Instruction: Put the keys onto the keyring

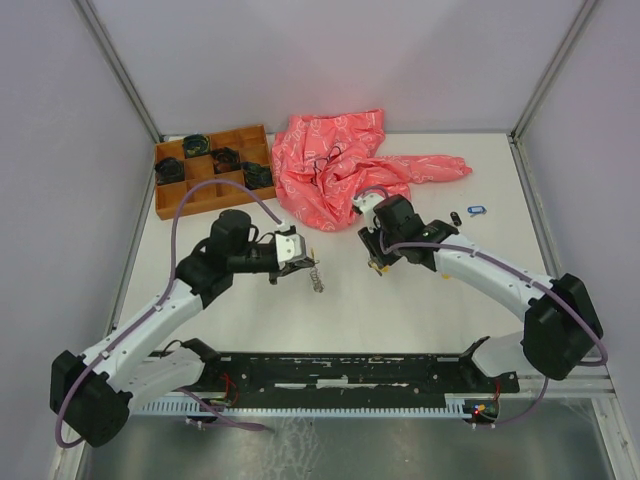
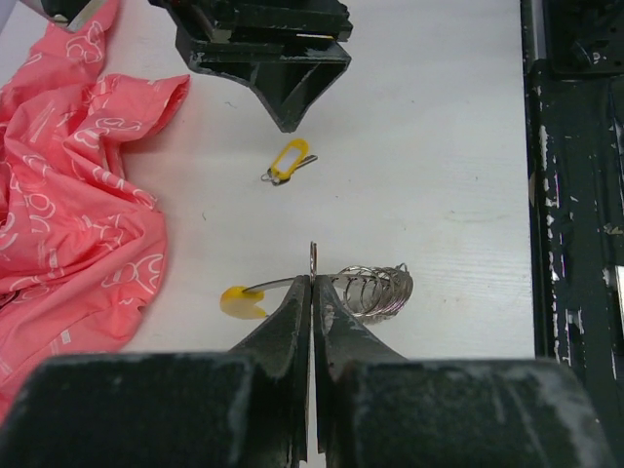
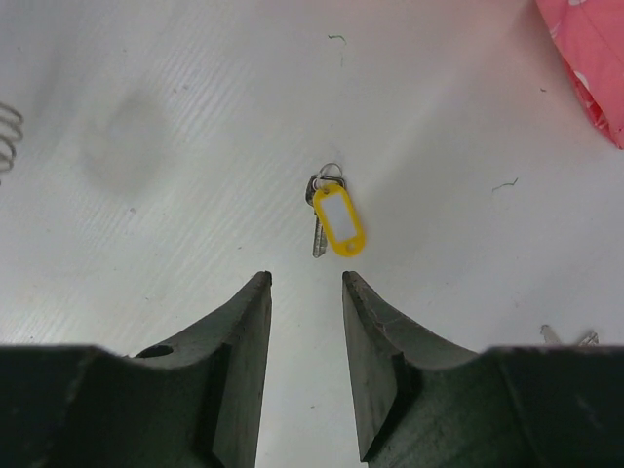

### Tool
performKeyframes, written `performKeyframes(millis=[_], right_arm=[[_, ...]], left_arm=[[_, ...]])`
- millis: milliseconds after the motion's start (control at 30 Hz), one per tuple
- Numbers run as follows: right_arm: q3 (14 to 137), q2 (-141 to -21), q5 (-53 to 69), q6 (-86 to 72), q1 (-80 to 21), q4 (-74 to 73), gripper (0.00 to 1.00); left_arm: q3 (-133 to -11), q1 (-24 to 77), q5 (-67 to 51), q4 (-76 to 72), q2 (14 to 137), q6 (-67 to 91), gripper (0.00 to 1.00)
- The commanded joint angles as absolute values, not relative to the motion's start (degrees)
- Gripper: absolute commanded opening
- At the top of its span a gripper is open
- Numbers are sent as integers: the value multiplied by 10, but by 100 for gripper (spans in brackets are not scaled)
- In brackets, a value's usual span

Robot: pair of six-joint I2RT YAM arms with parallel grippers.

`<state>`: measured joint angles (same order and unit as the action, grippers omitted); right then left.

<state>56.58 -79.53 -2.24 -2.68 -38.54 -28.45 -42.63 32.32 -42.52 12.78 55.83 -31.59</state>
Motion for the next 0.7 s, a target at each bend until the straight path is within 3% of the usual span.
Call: performKeyframes(millis=[0,333,667], right_arm=[[597,-818,-45,-50,-380,-291,43],[603,-836,-12,-53,-379,-266,39],[400,-637,85,0,-394,92,39]], left_arm=[[-442,321,-446,138,538,-364,3],[-391,321,-423,68,499,-361,3],[-367,322,-326,-68,506,-201,3]])
